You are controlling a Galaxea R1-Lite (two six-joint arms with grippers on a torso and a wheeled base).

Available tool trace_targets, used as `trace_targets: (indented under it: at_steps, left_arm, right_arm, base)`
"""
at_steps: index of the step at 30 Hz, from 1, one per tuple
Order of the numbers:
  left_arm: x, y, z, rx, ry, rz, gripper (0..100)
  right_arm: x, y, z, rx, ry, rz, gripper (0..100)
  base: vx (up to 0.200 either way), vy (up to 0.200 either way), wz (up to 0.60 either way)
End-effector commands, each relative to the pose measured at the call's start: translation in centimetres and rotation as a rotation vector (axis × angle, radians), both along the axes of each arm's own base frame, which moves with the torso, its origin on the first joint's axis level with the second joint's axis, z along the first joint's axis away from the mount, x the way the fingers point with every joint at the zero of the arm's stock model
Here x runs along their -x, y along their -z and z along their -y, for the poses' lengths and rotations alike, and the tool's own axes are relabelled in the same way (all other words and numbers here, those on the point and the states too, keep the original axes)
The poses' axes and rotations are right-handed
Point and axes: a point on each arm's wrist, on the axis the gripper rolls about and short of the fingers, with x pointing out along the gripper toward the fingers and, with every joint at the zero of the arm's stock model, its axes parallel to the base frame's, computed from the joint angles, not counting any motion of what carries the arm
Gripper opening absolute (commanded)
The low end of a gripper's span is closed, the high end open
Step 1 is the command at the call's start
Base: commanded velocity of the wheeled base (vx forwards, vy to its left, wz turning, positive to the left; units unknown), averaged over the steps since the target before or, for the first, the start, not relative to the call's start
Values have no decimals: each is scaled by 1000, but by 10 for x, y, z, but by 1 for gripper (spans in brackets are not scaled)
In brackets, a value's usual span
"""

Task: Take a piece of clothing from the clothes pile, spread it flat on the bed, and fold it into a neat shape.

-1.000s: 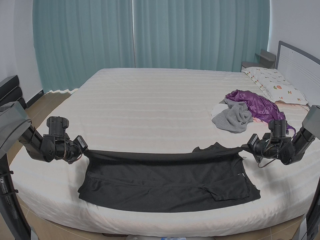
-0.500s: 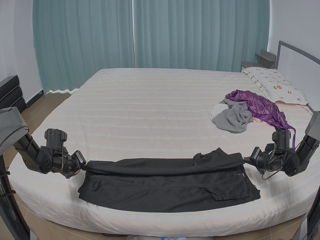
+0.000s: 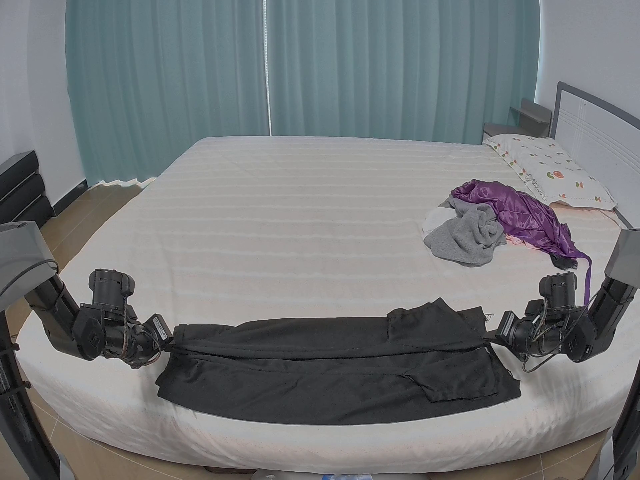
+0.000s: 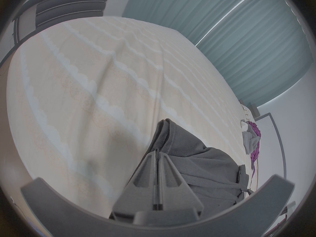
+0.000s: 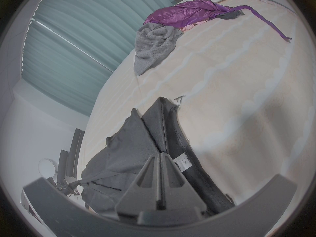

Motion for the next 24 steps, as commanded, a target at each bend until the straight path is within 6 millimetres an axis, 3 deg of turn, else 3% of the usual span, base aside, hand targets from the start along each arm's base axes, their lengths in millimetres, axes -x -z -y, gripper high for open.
trace_targets:
  at_steps: [1, 2, 5, 11, 15, 24]
  left_arm:
    - [2, 0, 1, 0, 3, -5, 0]
    - [2, 0, 2, 0, 4, -5, 100]
    - [3, -5, 3, 0, 8, 10, 100]
    - [2, -29, 3, 10, -1, 93, 100]
    - [-18, -40, 4, 16, -5, 159, 100]
    - [-66, -2, 13, 13, 23, 123, 100]
  right_arm:
    - [0, 10, -1, 12, -14, -29, 0]
    - [0, 10, -1, 13, -15, -30, 100]
    - [-2, 8, -3, 15, -25, -16, 100]
    - [-11, -18, 0, -15, -14, 81, 100]
    - [-27, -13, -1, -70, 7, 79, 100]
    - [-47, 13, 13, -138, 47, 28, 100]
  base:
    - [0, 0, 0]
    - [0, 0, 0]
    - [0, 0, 0]
    - [0, 0, 0]
    - [0, 0, 0]
    - [0, 0, 0]
